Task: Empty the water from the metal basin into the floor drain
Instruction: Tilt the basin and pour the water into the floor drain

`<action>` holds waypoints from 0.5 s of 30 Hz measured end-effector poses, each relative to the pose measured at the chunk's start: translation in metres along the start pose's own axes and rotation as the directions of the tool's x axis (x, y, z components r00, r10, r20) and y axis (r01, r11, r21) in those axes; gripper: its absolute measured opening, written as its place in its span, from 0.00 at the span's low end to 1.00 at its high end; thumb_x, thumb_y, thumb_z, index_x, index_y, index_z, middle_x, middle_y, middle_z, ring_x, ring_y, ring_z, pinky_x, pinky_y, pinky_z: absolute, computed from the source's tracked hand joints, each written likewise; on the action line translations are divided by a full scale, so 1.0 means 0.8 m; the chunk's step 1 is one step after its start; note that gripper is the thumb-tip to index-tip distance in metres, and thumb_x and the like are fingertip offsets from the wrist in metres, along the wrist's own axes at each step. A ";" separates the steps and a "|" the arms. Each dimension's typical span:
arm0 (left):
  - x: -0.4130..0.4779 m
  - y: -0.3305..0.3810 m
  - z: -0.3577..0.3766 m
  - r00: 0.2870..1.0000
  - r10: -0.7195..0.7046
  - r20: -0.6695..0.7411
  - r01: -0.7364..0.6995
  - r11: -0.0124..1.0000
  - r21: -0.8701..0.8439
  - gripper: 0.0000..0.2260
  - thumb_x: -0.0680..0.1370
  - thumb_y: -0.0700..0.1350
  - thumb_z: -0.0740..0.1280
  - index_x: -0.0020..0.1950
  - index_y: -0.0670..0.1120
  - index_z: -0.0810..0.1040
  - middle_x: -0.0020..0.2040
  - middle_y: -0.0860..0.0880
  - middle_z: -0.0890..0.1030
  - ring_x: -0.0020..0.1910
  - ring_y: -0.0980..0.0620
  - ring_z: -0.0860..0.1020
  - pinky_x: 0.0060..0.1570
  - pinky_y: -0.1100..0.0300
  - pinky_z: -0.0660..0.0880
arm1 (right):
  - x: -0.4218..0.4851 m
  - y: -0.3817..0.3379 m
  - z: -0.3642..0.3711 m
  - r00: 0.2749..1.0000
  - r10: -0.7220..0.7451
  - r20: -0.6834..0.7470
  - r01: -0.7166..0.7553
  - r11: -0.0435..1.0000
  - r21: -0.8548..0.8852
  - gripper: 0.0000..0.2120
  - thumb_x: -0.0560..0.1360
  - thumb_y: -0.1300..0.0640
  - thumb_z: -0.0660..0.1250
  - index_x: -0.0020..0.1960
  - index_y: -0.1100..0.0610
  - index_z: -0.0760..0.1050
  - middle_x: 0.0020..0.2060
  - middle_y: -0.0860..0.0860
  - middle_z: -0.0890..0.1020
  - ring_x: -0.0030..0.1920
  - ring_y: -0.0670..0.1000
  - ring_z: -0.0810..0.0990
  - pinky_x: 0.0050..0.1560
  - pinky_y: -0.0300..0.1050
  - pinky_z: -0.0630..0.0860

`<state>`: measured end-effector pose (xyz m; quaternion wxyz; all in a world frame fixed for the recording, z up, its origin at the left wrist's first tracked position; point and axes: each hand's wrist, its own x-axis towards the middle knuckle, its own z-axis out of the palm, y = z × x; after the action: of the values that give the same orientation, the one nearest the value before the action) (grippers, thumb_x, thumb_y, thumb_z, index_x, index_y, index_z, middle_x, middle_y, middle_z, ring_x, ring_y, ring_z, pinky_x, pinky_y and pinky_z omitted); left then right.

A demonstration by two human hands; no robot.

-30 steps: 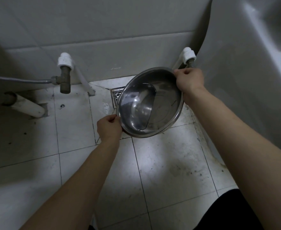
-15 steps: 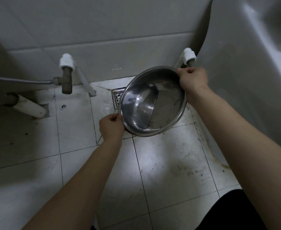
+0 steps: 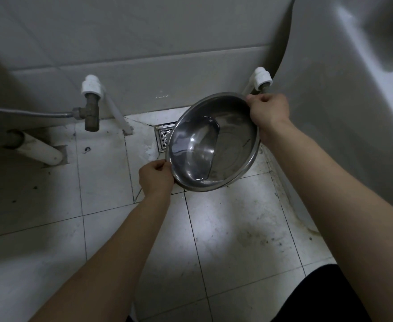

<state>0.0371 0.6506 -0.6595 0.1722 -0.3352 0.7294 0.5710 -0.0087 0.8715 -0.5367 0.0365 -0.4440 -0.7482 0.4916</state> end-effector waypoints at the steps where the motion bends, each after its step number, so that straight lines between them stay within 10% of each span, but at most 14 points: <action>1: 0.000 0.000 0.000 1.000 0.000 0.000 0.000 1.000 0.001 0.11 0.80 0.40 0.70 0.61 0.41 0.84 0.54 0.43 0.86 0.53 0.43 0.85 0.60 0.46 0.82 | -0.001 0.000 0.000 1.000 0.001 -0.001 -0.001 1.000 -0.002 0.10 0.80 0.54 0.70 0.50 0.60 0.86 0.48 0.59 0.87 0.52 0.57 0.86 0.61 0.56 0.82; 15: -0.002 -0.003 -0.001 1.000 -0.007 -0.020 0.007 1.000 0.002 0.09 0.79 0.39 0.70 0.58 0.42 0.85 0.51 0.44 0.86 0.50 0.43 0.85 0.57 0.46 0.83 | -0.007 -0.002 -0.001 1.000 -0.001 0.027 0.001 1.000 -0.017 0.12 0.81 0.54 0.69 0.54 0.62 0.85 0.50 0.59 0.86 0.52 0.57 0.85 0.62 0.54 0.82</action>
<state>0.0401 0.6502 -0.6601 0.1672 -0.3435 0.7304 0.5662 -0.0064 0.8678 -0.5328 0.0231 -0.4374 -0.7530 0.4911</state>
